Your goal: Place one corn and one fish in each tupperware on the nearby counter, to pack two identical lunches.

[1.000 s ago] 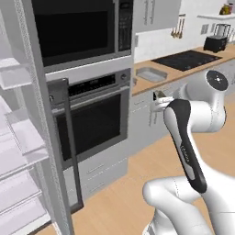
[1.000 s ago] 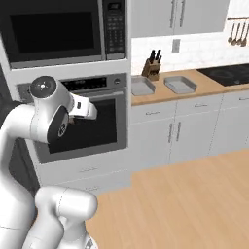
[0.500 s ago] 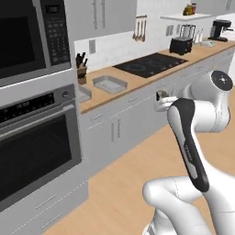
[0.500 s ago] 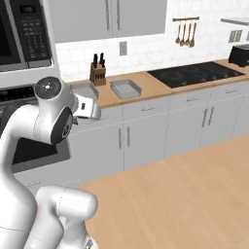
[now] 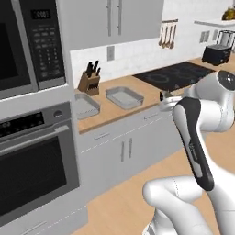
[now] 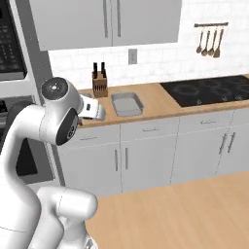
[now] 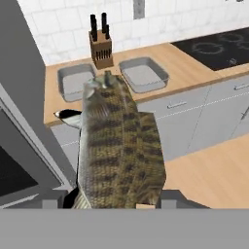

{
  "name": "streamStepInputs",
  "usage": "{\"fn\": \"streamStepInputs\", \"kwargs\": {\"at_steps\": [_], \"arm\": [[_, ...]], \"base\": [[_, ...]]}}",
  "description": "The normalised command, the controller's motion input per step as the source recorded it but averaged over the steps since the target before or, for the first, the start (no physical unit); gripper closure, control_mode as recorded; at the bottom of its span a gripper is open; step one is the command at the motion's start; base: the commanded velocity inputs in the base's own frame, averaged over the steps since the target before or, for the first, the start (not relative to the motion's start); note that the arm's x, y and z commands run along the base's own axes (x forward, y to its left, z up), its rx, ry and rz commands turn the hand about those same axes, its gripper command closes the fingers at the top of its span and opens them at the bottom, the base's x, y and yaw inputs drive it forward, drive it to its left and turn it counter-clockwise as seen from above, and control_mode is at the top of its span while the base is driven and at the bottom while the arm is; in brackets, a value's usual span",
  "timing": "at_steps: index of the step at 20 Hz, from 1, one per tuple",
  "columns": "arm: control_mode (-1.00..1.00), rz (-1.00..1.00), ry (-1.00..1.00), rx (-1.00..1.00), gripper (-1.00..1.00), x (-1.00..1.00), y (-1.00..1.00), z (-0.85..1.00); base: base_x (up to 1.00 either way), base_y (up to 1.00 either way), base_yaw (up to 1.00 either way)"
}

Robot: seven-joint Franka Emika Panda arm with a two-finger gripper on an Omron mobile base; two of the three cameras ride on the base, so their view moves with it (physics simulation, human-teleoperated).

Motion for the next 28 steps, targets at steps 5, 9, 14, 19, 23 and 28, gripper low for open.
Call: {"fn": "streamStepInputs", "kwargs": {"at_steps": [5, 9, 14, 19, 23, 28], "arm": [[1.00, 0.00, 0.00, 0.00, 1.00, 0.00, 0.00, 0.00], [1.00, 0.00, 0.00, 0.00, 1.00, 0.00, 0.00, 0.00], [1.00, 0.00, 0.00, 0.00, 1.00, 0.00, 0.00, 0.00], [1.00, 0.00, 0.00, 0.00, 1.00, 0.00, 0.00, 0.00], [-1.00, 0.13, 0.17, -0.06, 1.00, 0.25, -0.09, -0.74], [-1.00, 0.14, 0.25, -0.07, 1.00, 0.34, -0.38, -0.99]], "base": [[1.00, -0.37, 0.38], [1.00, -0.64, 0.29], [1.00, -0.57, 0.21], [0.84, -0.11, 0.26], [0.15, 0.00, 0.07], [0.00, 0.00, 0.00]]}}
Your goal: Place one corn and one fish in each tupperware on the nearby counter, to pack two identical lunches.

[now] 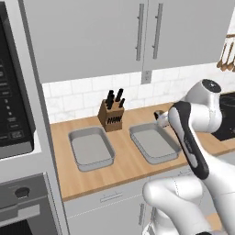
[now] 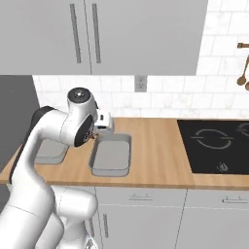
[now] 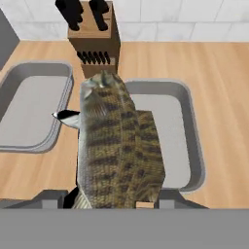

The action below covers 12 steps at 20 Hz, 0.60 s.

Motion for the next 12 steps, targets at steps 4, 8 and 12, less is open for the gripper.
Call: {"fn": "streamStepInputs", "kwargs": {"at_steps": [4, 8, 12], "arm": [[-1.00, 0.17, 0.18, -0.06, 1.00, 0.62, -0.11, -0.99], [-1.00, 0.13, 0.06, -0.05, 1.00, 0.54, 0.00, -0.89], [-1.00, 0.06, 0.00, 0.00, 1.00, 0.38, 0.00, -0.56]], "base": [[0.00, 0.00, 0.00], [0.00, 0.00, 0.00], [0.00, 0.00, 0.00]]}}
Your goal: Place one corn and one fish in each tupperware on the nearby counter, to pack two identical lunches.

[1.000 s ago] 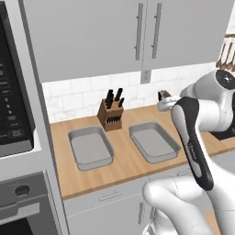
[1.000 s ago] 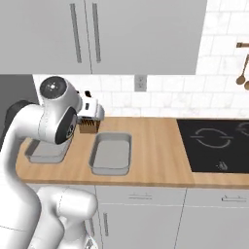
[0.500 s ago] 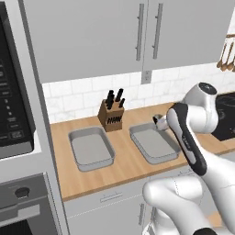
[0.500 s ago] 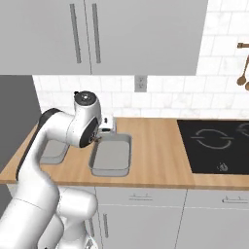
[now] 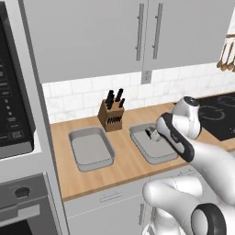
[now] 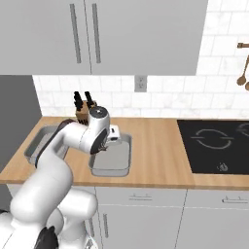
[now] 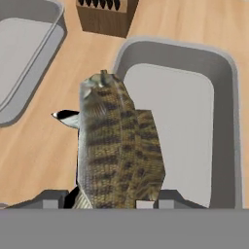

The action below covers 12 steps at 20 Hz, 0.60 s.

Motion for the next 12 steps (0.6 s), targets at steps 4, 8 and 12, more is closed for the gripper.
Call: {"fn": "streamStepInputs", "kwargs": {"at_steps": [4, 8, 12], "arm": [[-1.00, 0.00, -0.01, 0.00, 1.00, 0.28, 0.00, -0.42], [-1.00, 0.00, 0.00, 0.00, 1.00, 0.36, 0.00, -0.29], [-1.00, 0.00, 0.00, 0.00, 1.00, 0.51, -0.01, -0.26]], "base": [[0.00, 0.00, 0.00], [0.00, 0.00, 0.00], [0.00, 0.00, 0.00]]}}
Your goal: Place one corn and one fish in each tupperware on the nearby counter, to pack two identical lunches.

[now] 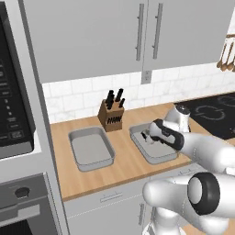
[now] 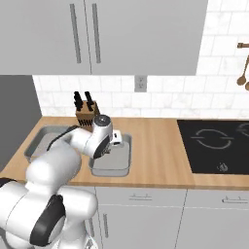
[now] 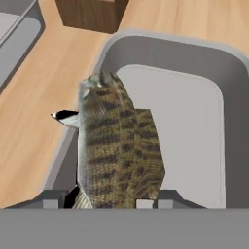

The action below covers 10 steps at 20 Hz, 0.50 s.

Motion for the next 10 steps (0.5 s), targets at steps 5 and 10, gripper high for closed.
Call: {"fn": "streamStepInputs", "kwargs": {"at_steps": [5, 10], "arm": [[-1.00, 0.00, -0.01, 0.00, 1.00, 0.43, 0.00, -0.38], [-1.00, 0.00, -0.02, 0.00, -1.00, 0.41, -0.09, -0.28]], "base": [[0.00, 0.00, 0.00], [0.00, 0.00, 0.00]]}}
